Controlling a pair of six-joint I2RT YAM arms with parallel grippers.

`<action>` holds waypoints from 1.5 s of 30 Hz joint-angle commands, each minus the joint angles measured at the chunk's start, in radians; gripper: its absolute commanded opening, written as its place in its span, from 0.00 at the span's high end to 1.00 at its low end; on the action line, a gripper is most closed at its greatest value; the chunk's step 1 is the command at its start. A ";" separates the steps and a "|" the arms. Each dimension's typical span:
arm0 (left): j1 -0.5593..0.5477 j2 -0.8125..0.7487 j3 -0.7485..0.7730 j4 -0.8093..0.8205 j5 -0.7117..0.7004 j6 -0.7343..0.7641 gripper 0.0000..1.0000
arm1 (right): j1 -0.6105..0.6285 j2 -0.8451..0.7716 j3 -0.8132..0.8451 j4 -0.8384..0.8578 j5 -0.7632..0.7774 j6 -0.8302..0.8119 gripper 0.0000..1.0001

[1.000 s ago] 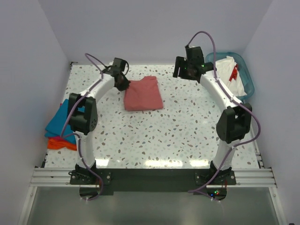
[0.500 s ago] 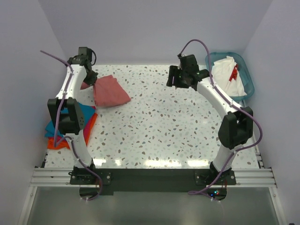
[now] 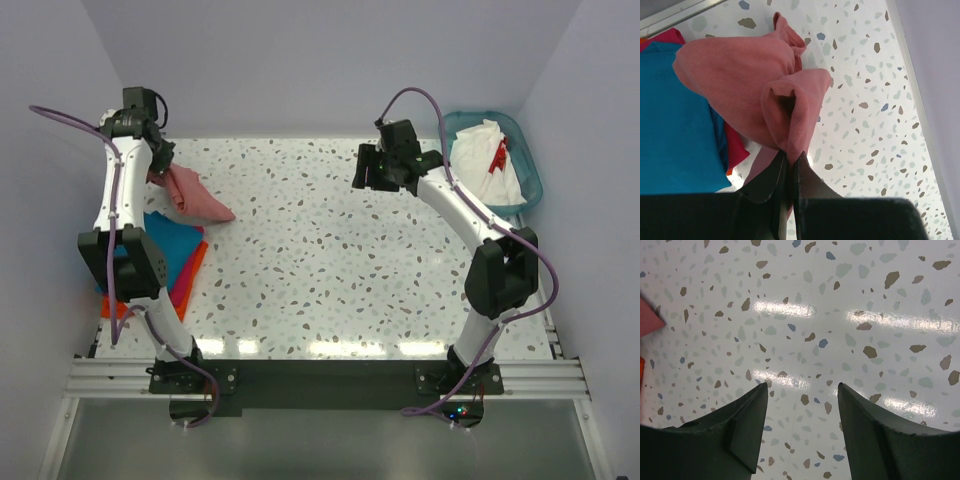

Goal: Fold and stack the t-shirts
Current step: Neatly place the folded tshirt to the corner

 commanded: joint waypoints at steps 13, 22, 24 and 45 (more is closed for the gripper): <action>0.049 -0.088 0.151 0.024 0.024 0.110 1.00 | 0.010 -0.060 0.014 0.024 -0.026 0.008 0.40; 0.078 -0.129 0.170 0.026 0.049 0.124 1.00 | 0.011 -0.062 0.028 0.012 -0.017 0.007 0.41; 0.090 -0.143 0.170 0.024 0.057 0.129 1.00 | 0.011 -0.068 0.028 0.010 -0.017 0.005 0.41; 0.299 -0.602 -0.490 0.000 0.085 0.179 0.54 | 0.082 -0.195 -0.067 -0.010 0.008 0.010 0.42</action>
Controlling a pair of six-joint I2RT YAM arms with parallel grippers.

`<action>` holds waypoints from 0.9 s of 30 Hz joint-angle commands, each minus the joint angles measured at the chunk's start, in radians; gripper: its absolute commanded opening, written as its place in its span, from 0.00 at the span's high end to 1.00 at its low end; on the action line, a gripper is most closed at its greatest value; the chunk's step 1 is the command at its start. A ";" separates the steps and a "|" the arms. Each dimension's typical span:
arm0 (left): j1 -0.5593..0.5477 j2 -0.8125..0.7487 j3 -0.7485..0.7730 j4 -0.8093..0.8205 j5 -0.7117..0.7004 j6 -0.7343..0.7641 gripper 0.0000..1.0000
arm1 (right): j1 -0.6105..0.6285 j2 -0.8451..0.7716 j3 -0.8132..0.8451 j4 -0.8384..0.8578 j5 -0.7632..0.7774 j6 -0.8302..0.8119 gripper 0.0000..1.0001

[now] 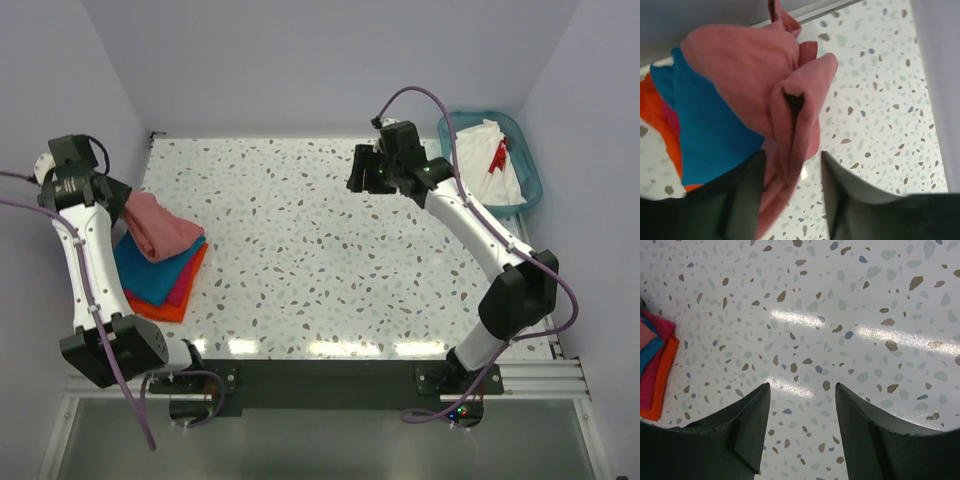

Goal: Fold and stack the t-shirts
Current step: Neatly place the folded tshirt to the corner, then reset both grippers

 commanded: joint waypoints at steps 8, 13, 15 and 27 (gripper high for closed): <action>0.097 -0.418 -0.375 0.183 0.008 0.100 0.00 | 0.048 -0.101 -0.083 -0.001 0.032 -0.005 0.41; 0.094 -0.426 -0.389 0.308 0.202 0.155 0.00 | 0.048 -0.100 -0.083 0.002 0.060 -0.005 0.40; 0.084 -0.420 -0.427 0.381 0.286 0.174 0.00 | 0.049 -0.089 -0.071 -0.007 0.066 -0.006 0.39; -0.470 -0.304 -0.496 0.590 0.103 0.166 0.00 | 0.048 -0.113 -0.118 0.002 0.095 -0.026 0.39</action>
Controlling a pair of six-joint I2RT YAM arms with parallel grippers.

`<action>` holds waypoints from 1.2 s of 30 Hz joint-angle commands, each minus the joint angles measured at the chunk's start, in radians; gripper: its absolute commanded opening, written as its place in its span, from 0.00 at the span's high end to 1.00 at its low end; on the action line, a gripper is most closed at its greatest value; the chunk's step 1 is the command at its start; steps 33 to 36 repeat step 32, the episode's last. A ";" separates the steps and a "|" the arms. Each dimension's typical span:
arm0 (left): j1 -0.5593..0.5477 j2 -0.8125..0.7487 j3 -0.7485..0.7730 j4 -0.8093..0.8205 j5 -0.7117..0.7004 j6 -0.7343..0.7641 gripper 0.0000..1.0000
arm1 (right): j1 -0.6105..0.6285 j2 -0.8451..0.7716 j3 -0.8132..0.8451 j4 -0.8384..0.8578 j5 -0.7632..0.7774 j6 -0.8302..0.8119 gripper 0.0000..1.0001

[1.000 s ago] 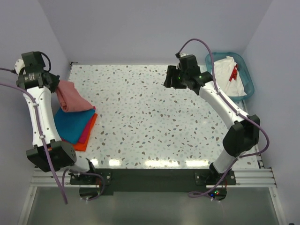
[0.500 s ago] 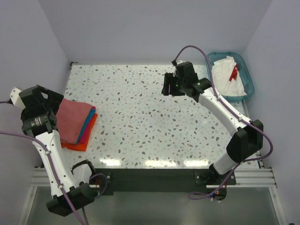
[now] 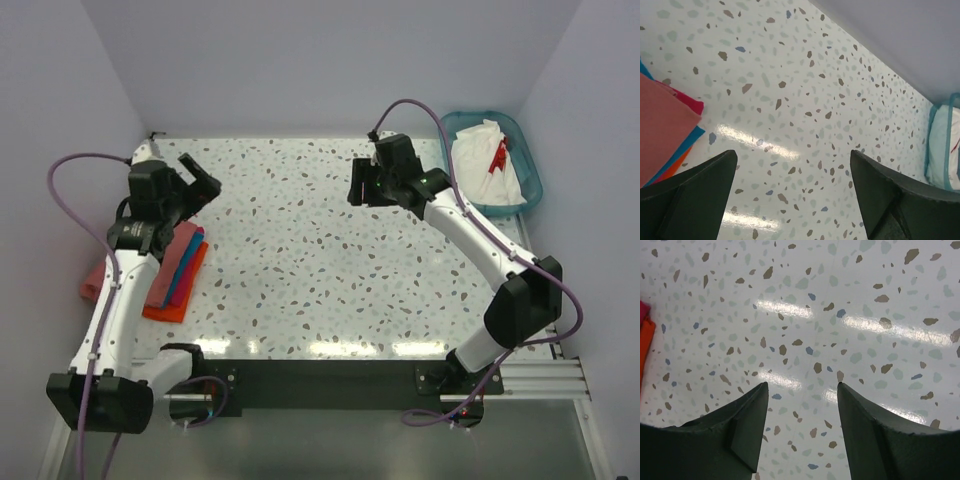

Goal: Fold and stack the t-shirts
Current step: Reset both grippers

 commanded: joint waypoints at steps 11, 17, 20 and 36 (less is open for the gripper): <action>-0.511 0.227 -0.008 0.223 -0.150 0.068 0.00 | -0.001 -0.131 -0.151 0.028 0.139 -0.041 0.39; -0.565 0.296 -0.007 0.253 -0.084 0.109 0.00 | -0.001 -0.215 -0.276 0.101 0.160 -0.017 0.39; -0.567 0.308 -0.005 0.253 -0.061 0.131 0.00 | -0.002 -0.225 -0.288 0.102 0.221 -0.017 0.36; -0.567 0.313 0.021 0.222 0.006 0.154 0.00 | -0.003 -0.185 -0.276 0.137 0.182 0.005 0.35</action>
